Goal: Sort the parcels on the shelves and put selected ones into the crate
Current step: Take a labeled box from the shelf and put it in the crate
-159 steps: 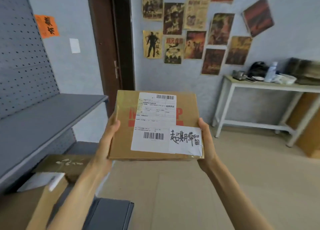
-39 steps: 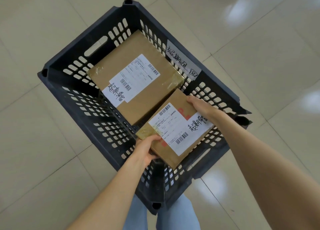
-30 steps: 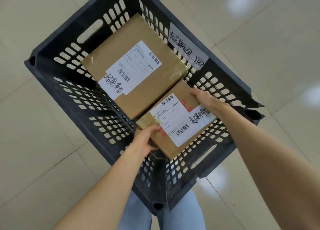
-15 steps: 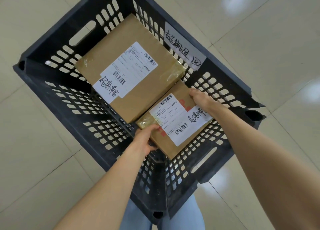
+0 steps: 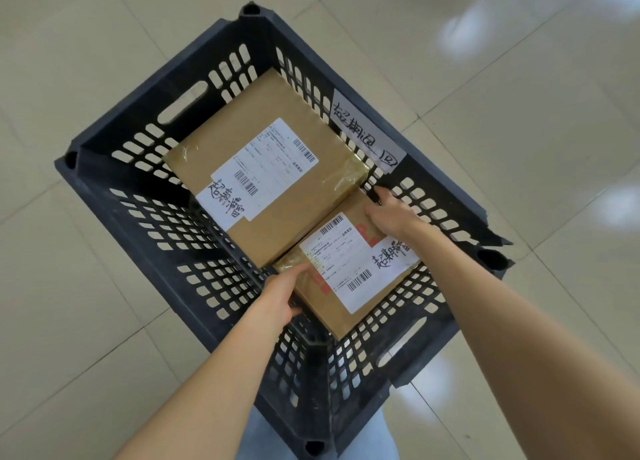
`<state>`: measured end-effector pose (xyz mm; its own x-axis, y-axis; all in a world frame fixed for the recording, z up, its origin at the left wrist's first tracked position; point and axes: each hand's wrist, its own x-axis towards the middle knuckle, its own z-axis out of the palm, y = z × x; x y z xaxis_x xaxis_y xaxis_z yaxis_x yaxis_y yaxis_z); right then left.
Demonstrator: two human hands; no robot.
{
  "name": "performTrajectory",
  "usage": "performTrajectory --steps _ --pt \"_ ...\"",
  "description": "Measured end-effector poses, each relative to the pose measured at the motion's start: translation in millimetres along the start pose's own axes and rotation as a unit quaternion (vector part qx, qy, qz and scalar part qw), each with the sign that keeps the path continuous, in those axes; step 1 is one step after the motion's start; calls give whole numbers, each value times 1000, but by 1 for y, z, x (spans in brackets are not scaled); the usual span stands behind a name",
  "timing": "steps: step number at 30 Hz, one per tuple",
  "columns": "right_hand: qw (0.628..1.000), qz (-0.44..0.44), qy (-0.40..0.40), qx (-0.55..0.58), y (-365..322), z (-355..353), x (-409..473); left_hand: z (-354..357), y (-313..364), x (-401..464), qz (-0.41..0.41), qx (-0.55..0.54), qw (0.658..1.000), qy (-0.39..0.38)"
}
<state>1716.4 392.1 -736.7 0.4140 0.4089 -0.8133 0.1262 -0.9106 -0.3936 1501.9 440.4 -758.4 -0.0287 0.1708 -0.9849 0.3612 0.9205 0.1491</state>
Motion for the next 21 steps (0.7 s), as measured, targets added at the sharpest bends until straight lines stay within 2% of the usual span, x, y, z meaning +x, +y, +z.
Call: performTrajectory --steps 3,6,10,14,18,21 --pt "1000 -20 5 -16 -22 -6 -7 -2 9 -12 7 31 999 9" --pt "999 -38 -1 -33 -40 -14 -21 -2 16 -33 24 135 990 21" --pt "993 -74 2 -96 -68 -37 -58 -4 35 -74 36 299 953 -8" --pt "978 -105 7 -179 -109 -64 -102 -16 72 -126 36 418 906 -53" --pt "971 -143 49 -185 -166 -97 -151 -32 133 -181 150 445 882 -28" --pt "954 -198 78 -212 -218 -122 -198 -47 186 -243 277 477 834 19"
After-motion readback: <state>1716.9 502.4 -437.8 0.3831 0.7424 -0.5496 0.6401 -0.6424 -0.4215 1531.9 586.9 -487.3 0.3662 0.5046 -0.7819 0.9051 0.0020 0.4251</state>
